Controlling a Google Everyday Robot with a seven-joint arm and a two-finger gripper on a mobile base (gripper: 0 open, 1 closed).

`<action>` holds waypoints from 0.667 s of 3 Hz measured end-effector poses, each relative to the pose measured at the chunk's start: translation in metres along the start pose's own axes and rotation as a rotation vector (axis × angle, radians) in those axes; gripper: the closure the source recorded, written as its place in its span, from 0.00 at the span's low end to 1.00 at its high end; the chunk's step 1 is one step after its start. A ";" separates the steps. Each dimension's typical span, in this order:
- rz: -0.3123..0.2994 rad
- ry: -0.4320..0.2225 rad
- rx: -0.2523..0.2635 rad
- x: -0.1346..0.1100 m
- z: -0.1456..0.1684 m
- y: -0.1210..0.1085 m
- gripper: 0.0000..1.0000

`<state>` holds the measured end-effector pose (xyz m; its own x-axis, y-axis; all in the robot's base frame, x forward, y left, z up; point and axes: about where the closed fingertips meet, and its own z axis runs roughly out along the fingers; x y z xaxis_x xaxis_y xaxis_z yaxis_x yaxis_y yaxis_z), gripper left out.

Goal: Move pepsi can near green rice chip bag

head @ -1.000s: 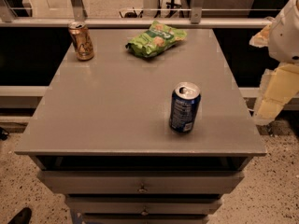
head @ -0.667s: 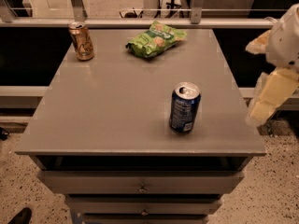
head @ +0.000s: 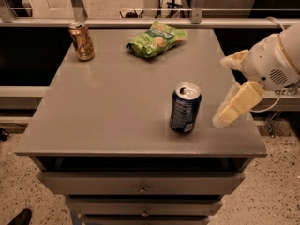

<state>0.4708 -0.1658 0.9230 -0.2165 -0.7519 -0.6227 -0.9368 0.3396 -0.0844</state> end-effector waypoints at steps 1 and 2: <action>0.024 -0.227 -0.048 -0.029 0.028 0.006 0.00; 0.030 -0.330 -0.070 -0.043 0.045 0.013 0.00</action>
Offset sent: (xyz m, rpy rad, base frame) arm 0.0115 0.0838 -0.0171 0.4669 -0.0605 0.0614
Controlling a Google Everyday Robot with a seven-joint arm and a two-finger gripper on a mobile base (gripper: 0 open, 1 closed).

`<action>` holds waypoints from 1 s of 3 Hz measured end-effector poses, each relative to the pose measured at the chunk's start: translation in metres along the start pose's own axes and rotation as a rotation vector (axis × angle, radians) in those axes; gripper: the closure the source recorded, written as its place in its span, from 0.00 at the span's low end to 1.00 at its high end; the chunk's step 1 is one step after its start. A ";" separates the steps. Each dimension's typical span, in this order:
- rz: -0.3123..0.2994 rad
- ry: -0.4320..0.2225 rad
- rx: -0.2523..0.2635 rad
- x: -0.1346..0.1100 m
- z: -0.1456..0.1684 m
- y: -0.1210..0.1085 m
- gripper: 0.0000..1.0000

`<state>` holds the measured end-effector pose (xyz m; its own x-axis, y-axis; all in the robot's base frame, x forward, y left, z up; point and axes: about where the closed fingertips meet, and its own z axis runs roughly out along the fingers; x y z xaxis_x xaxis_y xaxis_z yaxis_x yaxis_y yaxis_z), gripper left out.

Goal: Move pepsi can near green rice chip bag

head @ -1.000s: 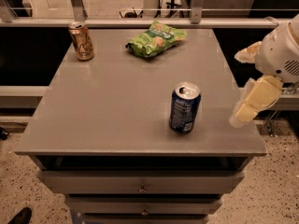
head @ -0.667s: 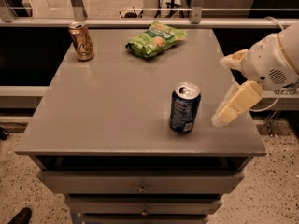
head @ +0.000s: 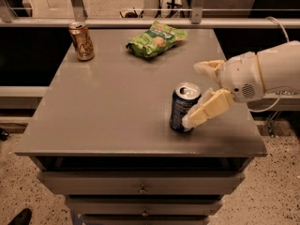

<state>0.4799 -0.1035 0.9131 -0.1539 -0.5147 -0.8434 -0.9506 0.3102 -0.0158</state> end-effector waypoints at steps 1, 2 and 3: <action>0.017 -0.049 -0.009 0.002 0.017 0.002 0.00; 0.038 -0.085 -0.009 0.006 0.025 0.003 0.23; 0.044 -0.099 0.000 0.007 0.023 0.001 0.47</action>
Offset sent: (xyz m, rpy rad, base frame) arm 0.0046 0.0192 -0.0291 0.1310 0.0175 -0.0274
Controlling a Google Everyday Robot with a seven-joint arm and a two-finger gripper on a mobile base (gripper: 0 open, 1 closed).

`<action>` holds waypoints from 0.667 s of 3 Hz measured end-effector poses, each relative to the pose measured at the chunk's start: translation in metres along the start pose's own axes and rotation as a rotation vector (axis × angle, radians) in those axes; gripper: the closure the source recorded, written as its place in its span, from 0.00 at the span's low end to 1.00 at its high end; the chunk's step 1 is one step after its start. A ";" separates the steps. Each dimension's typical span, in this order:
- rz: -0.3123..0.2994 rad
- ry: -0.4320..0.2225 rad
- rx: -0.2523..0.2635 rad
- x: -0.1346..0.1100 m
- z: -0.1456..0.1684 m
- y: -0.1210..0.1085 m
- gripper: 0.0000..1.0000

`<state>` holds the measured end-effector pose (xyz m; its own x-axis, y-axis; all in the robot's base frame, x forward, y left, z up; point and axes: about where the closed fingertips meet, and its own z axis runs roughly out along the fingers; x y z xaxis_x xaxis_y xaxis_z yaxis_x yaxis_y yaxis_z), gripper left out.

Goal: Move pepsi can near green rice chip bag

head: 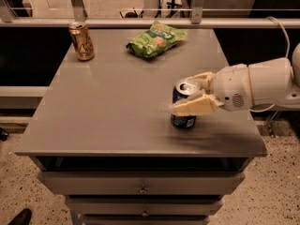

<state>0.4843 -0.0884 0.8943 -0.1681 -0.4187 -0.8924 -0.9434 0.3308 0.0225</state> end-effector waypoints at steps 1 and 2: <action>-0.017 -0.014 0.045 -0.008 -0.016 -0.019 0.71; -0.051 -0.014 0.114 -0.024 -0.047 -0.054 0.95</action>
Offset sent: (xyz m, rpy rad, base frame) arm 0.0887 -0.1072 0.1036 -0.0506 -0.2176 -0.1759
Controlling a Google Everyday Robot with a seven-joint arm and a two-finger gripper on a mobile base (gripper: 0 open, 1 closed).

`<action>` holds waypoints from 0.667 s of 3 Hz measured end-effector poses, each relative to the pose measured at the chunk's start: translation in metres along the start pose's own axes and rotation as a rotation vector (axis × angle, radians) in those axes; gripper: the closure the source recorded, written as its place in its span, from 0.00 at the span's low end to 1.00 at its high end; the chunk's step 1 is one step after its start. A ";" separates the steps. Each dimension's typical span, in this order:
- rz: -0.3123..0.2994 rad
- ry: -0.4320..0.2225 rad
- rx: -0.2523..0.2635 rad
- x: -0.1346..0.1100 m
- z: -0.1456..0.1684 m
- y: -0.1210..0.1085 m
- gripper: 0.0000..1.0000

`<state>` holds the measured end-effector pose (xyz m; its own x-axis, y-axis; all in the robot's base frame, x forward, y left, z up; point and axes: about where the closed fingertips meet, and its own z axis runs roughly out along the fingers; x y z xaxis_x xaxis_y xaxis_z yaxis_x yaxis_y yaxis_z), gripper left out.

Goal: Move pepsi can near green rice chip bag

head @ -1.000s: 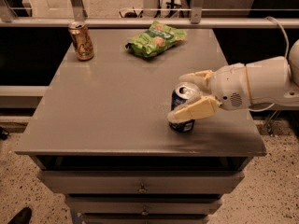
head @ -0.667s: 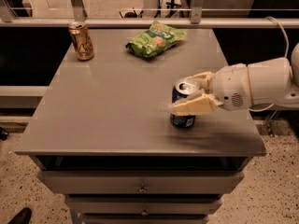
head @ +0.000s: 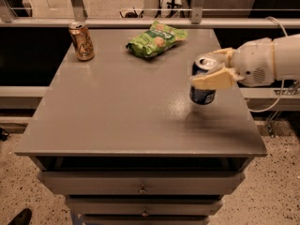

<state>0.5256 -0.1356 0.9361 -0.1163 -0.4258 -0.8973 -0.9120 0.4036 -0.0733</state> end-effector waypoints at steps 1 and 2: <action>-0.028 -0.018 0.030 -0.017 -0.011 -0.010 1.00; -0.018 -0.051 0.032 -0.017 -0.004 -0.015 1.00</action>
Offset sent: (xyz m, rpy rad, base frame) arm 0.0353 -0.0075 0.0237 0.1079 -0.0824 -0.0502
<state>0.5397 -0.1374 0.9541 -0.0795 -0.3919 -0.9166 -0.9008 0.4220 -0.1024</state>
